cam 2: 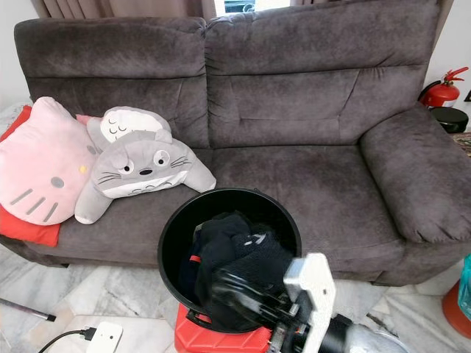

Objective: Hang hanger

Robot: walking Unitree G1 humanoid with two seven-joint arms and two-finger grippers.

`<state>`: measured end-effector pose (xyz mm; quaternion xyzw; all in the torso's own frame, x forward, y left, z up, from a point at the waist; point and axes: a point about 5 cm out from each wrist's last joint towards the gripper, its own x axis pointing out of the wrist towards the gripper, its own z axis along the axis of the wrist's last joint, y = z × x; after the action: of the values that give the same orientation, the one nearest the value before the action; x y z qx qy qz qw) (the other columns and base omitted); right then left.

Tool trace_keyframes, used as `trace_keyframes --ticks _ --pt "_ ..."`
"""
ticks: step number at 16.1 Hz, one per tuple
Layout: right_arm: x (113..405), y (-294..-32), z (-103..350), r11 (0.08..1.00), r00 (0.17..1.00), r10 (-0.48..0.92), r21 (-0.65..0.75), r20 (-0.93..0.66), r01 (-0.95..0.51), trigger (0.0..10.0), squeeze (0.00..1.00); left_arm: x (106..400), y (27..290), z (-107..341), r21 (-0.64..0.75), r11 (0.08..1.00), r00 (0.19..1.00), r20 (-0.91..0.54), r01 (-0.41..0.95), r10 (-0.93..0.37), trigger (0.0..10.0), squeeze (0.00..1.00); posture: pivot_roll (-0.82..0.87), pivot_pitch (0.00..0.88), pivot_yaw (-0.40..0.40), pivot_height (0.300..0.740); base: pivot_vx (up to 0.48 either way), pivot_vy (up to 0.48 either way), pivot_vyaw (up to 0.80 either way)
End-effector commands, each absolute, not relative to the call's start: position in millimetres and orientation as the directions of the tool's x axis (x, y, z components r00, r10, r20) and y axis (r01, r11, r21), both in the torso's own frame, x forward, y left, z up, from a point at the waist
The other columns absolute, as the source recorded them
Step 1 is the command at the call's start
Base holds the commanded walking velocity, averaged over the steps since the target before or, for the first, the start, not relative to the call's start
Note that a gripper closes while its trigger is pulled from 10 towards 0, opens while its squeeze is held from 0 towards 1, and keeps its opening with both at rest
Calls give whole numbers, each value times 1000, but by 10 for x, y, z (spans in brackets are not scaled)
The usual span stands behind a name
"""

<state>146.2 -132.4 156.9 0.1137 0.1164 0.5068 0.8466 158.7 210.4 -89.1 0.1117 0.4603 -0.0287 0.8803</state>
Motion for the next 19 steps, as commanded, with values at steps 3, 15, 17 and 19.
trace_keyframes --ticks 3,15,17,19 --pt "1526 -1215 1629 426 421 904 243 -73 -872 0 0 1553 2124 -904 181 971 562 -825 157 63 10000 0 -261 0 96 740 0 0 0" --pt "1615 -1056 1555 388 360 914 151 -186 -909 10000 0 1532 2122 -911 178 972 559 -827 155 62 10000 0 -253 0 86 740 0 0 0" --pt "1610 -1062 1559 385 355 914 144 -197 -912 10000 973 1525 2116 -915 177 972 559 -827 156 61 10000 0 -253 0 86 740 0 0 0" --pt "1606 -1059 1562 378 348 916 137 -201 -916 10000 1000 1524 2112 -916 176 972 559 -827 156 60 10000 0 -256 0 86 740 0 0 0"
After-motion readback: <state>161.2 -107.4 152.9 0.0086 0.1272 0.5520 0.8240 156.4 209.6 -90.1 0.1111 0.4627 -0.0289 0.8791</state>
